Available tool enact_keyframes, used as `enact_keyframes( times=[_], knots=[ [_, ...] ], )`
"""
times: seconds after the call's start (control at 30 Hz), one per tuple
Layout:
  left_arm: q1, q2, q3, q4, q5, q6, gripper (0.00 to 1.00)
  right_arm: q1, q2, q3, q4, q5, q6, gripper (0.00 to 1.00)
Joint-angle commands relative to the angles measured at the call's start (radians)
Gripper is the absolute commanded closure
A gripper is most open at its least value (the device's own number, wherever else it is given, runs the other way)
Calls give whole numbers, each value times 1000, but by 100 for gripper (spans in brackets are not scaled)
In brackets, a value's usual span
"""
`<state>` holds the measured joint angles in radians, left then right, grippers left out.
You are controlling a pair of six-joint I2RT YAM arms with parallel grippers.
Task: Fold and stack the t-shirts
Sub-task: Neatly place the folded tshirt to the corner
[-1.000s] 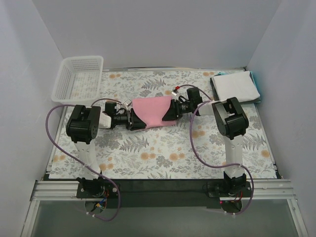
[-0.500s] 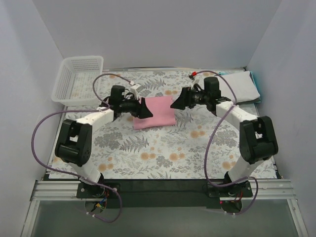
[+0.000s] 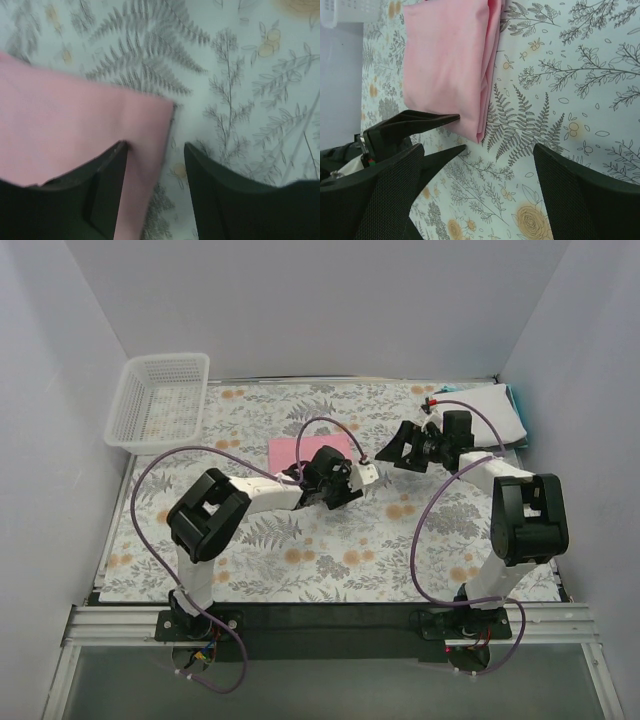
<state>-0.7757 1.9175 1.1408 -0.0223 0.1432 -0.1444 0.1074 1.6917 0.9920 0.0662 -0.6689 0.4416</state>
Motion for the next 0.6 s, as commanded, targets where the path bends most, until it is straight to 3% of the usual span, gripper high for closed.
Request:
enact_keyframes(
  times=[0.0, 0.13, 0.17, 0.3, 0.43, 0.57],
  knots=[
    [-40, 29, 37, 79, -161, 140, 53, -5, 5, -12, 17, -8, 63, 19],
    [-57, 87, 31, 94, -191, 192, 63, -5, 11, -33, 38, -14, 98, 18],
    [-57, 92, 30, 96, -194, 184, 74, -5, 11, -38, 43, -11, 106, 18],
    [-27, 71, 60, 55, -110, 86, 97, -5, 42, -82, 105, -17, 150, 8],
    [38, 15, 83, -14, 60, -50, 100, -3, 75, -153, 281, -46, 250, 2],
    [99, -9, 114, -36, 197, -153, 100, 18, 135, -142, 407, -72, 376, 2]
  ],
)
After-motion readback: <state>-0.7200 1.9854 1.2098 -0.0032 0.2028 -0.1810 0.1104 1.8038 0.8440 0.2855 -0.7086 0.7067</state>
